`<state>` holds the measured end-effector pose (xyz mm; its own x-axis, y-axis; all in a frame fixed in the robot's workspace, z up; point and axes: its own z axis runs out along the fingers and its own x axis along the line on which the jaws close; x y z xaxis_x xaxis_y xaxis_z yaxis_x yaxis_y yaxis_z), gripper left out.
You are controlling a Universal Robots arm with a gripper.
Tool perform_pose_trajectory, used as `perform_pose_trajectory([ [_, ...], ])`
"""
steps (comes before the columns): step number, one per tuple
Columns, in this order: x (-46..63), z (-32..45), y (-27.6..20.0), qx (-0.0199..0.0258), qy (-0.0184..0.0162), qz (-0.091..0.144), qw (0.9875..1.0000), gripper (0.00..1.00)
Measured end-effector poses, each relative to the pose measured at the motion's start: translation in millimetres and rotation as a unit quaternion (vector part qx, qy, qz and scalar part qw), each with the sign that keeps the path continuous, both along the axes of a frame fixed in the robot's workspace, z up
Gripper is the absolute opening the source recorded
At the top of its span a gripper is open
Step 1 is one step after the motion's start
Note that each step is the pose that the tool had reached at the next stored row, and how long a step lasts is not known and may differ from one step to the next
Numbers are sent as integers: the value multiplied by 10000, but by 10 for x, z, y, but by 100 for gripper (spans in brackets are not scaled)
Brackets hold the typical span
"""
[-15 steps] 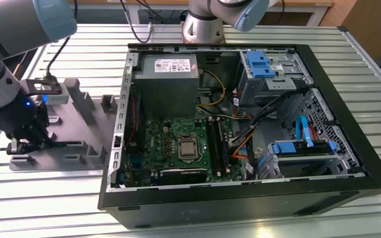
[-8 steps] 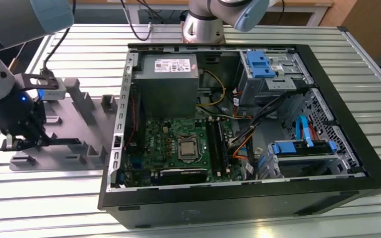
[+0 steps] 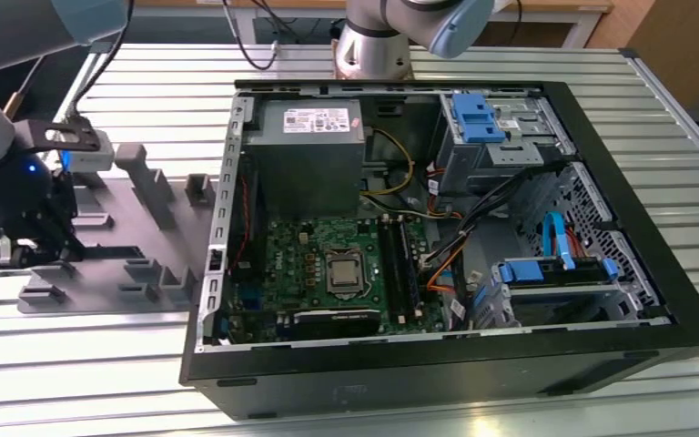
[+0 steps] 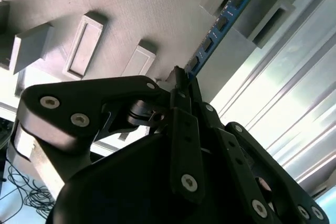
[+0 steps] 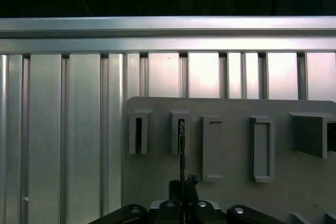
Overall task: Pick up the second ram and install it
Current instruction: 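Pick up the second ram and move it above second insertion slot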
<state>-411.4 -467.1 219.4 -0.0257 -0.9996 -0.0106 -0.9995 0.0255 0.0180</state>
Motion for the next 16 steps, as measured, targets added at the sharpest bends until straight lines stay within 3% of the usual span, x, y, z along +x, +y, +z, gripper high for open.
perform_pose_trajectory([
  [16,0,674,0,0,0,0,10000,14],
])
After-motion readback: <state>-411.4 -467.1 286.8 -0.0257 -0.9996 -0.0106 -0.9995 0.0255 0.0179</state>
